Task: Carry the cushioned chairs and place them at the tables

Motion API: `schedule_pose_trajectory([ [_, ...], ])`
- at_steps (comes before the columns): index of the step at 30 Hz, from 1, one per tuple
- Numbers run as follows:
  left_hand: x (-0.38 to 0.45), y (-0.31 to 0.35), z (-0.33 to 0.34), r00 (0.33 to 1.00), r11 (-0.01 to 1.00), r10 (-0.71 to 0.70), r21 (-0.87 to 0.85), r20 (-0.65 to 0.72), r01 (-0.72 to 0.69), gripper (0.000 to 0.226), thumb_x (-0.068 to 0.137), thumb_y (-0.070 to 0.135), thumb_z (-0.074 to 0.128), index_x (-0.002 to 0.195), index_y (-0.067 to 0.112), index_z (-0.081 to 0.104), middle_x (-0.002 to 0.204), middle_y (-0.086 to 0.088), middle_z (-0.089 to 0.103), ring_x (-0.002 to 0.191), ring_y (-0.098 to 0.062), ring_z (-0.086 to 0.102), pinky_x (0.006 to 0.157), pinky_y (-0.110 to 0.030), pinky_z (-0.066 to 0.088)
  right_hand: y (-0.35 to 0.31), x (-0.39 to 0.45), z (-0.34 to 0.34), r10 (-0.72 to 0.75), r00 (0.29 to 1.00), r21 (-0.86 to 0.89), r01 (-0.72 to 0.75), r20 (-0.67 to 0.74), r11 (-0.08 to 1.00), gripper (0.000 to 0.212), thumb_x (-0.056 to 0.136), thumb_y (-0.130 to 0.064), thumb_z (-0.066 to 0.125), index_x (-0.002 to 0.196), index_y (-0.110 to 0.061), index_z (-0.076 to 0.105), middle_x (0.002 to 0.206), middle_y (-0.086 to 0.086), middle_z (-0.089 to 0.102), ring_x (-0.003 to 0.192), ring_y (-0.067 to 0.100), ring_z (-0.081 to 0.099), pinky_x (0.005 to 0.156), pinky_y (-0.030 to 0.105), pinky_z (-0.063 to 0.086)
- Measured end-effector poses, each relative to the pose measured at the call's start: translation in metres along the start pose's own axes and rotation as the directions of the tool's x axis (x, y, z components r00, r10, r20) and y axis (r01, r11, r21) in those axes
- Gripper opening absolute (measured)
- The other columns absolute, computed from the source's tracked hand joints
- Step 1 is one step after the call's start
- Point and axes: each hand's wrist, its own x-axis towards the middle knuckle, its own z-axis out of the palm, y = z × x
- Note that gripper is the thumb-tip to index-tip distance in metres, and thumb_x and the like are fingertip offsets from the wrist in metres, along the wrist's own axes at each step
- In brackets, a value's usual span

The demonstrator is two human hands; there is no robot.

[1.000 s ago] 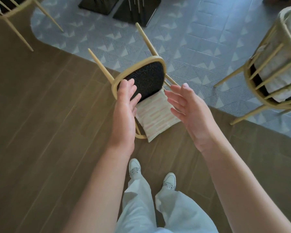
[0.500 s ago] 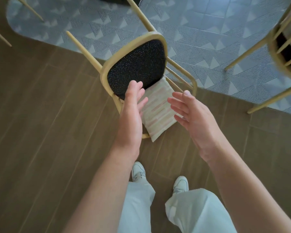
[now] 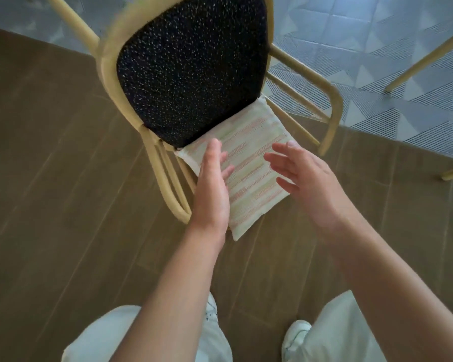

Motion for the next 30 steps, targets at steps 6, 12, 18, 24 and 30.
schedule_pose_trajectory([
  [6,0.064,-0.079,0.004,1.000,0.999,0.027,0.023,0.013,-0.027,0.081,0.085,0.078,0.024,0.153,0.037,0.039,0.151,0.012,0.048,0.130,-0.006,0.051,0.107,-0.037,0.038,0.068,0.067,0.012,-0.045,0.999,-0.014,0.045,-0.010,0.999,0.041,0.085,-0.067,0.043,0.111,-0.042,0.063,0.119,-0.020,0.070,0.118,-0.002,0.059,0.112,0.040,0.041],
  [12,0.101,-0.115,0.004,0.996,0.996,0.086,0.013,0.003,-0.086,0.076,0.088,0.077,0.021,0.150,0.038,0.042,0.150,0.012,0.049,0.126,-0.004,0.054,0.105,-0.038,0.041,0.108,0.102,0.016,-0.067,0.998,-0.043,0.067,0.011,0.997,0.038,0.082,-0.070,0.044,0.102,-0.044,0.063,0.115,-0.022,0.070,0.116,-0.001,0.060,0.109,0.042,0.043],
  [18,0.123,-0.136,0.021,0.995,0.994,0.078,0.070,0.056,-0.082,0.070,0.097,0.073,0.020,0.153,0.035,0.040,0.151,0.006,0.049,0.128,-0.010,0.054,0.111,-0.043,0.038,0.123,0.126,0.009,-0.079,0.995,-0.014,0.078,-0.054,0.997,0.035,0.086,-0.065,0.044,0.105,-0.042,0.062,0.113,-0.017,0.070,0.111,0.001,0.061,0.104,0.038,0.046],
  [24,0.126,-0.164,0.039,0.999,0.996,-0.012,0.084,0.047,0.008,0.065,0.102,0.065,0.019,0.145,0.026,0.049,0.136,0.004,0.061,0.116,-0.011,0.062,0.109,-0.045,0.043,0.151,0.143,-0.008,0.020,0.979,0.023,-0.016,-0.203,1.000,0.031,0.100,-0.055,0.043,0.106,-0.032,0.063,0.106,-0.011,0.071,0.101,0.006,0.066,0.098,0.038,0.050],
  [30,0.126,-0.215,0.061,0.973,0.972,-0.227,-0.056,0.046,0.229,0.062,0.104,0.063,0.022,0.128,0.023,0.062,0.121,0.002,0.070,0.109,-0.013,0.067,0.106,-0.043,0.046,0.201,0.159,-0.026,0.190,0.918,0.070,-0.176,-0.350,0.982,0.035,0.100,-0.047,0.046,0.113,-0.017,0.061,0.103,-0.003,0.070,0.100,0.015,0.065,0.092,0.039,0.050],
])
